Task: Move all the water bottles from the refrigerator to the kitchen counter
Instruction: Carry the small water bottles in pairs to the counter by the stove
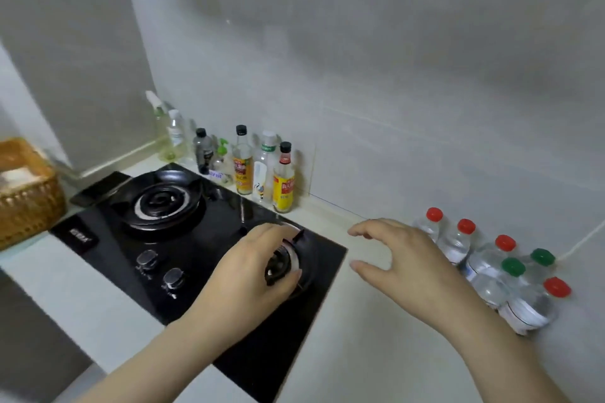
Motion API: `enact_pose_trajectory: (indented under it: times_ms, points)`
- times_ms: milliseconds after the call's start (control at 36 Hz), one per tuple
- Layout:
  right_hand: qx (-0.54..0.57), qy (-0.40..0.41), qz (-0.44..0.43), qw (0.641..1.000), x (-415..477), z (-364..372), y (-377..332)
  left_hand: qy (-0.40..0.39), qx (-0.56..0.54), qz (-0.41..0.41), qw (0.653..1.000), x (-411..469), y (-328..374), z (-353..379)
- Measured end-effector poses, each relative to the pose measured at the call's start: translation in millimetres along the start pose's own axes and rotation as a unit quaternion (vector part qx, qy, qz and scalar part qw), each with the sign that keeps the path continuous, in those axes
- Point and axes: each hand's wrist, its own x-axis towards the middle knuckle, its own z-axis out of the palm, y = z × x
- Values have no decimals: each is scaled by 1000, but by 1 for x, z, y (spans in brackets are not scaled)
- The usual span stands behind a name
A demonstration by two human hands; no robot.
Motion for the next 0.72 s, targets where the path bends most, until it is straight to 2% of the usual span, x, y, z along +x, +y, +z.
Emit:
enact_pose_trajectory:
  times_ms: [194, 389, 722]
  points:
    - [59, -50, -93, 993, 8, 36, -25, 68, 46, -132, 988, -81, 10, -21]
    - [94, -125, -188, 970, -2, 73, -84, 137, 97, -257, 952, -168, 15, -52]
    - [111, -192, -349, 910, -54, 119, -204, 243, 147, -369, 885, -296, 43, -101]
